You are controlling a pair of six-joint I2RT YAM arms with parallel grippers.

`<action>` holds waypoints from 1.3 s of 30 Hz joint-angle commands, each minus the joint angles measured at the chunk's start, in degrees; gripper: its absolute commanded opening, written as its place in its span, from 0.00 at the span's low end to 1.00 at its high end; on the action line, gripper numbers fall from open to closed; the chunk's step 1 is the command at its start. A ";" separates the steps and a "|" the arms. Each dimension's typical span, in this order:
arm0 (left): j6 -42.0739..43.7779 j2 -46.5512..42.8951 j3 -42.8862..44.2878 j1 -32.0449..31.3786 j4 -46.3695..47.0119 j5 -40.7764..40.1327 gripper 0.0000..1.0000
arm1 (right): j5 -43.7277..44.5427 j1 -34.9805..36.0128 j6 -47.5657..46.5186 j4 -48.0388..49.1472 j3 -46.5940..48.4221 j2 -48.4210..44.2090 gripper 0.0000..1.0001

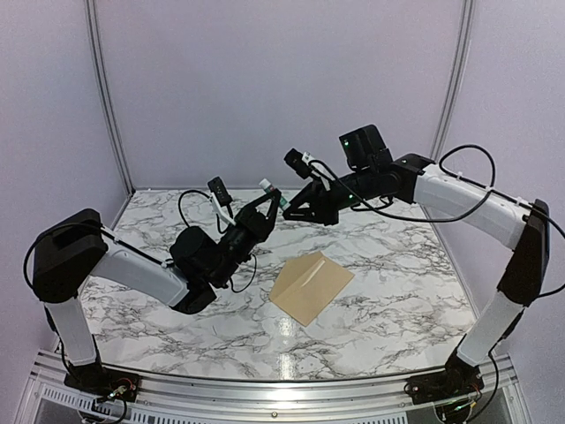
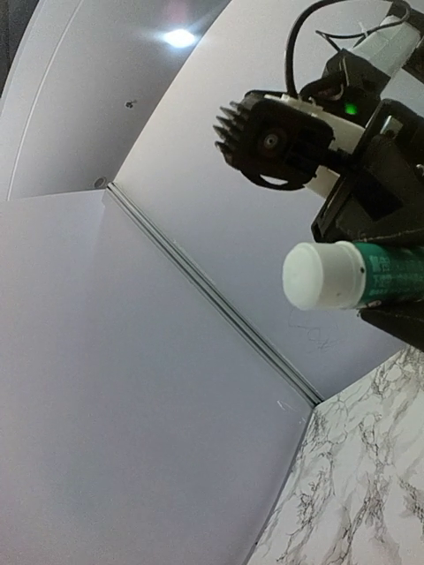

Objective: Place the letter into the envelope and seal it
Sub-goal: Unscrew the solid glue.

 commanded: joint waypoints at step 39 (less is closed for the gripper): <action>1.76 -1.68 -0.50 0.14 -1.50 -0.99 0.00 | 23.72 7.74 -4.43 0.85 0.84 -1.29 0.39</action>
